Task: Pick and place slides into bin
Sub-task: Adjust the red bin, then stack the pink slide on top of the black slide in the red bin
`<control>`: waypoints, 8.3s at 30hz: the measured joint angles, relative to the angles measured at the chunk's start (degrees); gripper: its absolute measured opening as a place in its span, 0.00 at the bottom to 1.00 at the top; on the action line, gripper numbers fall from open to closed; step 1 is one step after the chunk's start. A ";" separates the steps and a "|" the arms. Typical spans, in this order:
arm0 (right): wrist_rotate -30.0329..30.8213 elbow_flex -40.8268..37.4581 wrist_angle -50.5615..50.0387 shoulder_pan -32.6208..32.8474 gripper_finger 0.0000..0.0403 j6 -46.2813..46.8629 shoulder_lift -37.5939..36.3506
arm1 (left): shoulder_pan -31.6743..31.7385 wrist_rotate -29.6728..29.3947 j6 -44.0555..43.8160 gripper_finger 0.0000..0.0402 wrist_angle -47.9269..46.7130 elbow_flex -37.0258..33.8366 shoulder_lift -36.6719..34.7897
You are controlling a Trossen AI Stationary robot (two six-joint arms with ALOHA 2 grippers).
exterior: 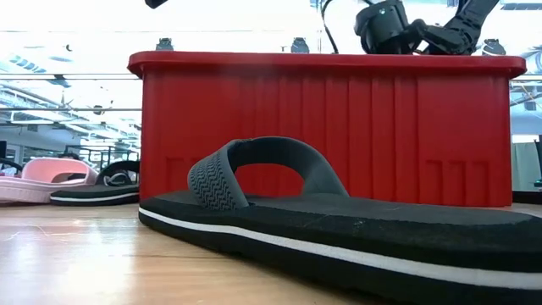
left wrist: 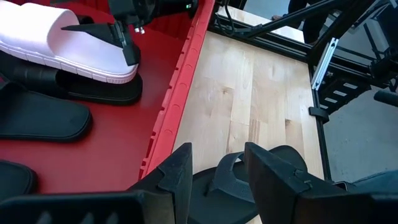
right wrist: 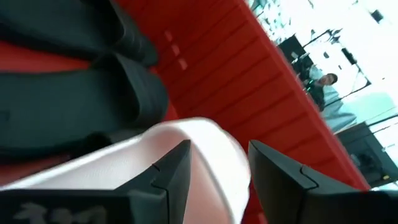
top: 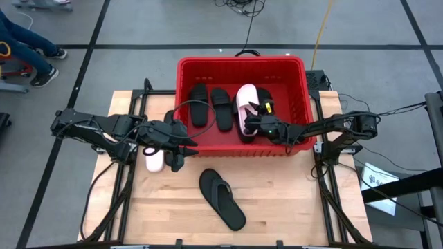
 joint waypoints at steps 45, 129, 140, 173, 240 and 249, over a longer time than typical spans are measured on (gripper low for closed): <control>-7.92 4.81 -34.10 28.26 0.35 14.97 -35.32 | -0.01 0.02 -0.07 0.35 -0.23 0.00 -0.02; -11.89 4.63 -50.39 38.55 0.00 36.90 -43.77 | -16.71 -17.14 -36.28 0.35 -45.64 -25.44 -0.28; -11.87 4.68 -50.39 38.55 0.00 33.84 -45.31 | -10.27 -14.81 -34.14 0.35 -37.26 -26.03 -0.24; -5.01 4.68 -50.39 38.51 0.00 29.86 -52.63 | 8.74 -12.65 -31.19 0.35 -32.45 -32.09 -0.17; -0.81 4.70 -46.91 38.46 0.00 29.21 -53.16 | 9.77 -20.99 -23.70 0.00 -29.28 -33.91 7.07; -0.81 4.70 -46.90 38.46 0.00 29.01 -53.17 | 9.73 -19.35 -19.82 0.04 -31.51 -32.22 7.20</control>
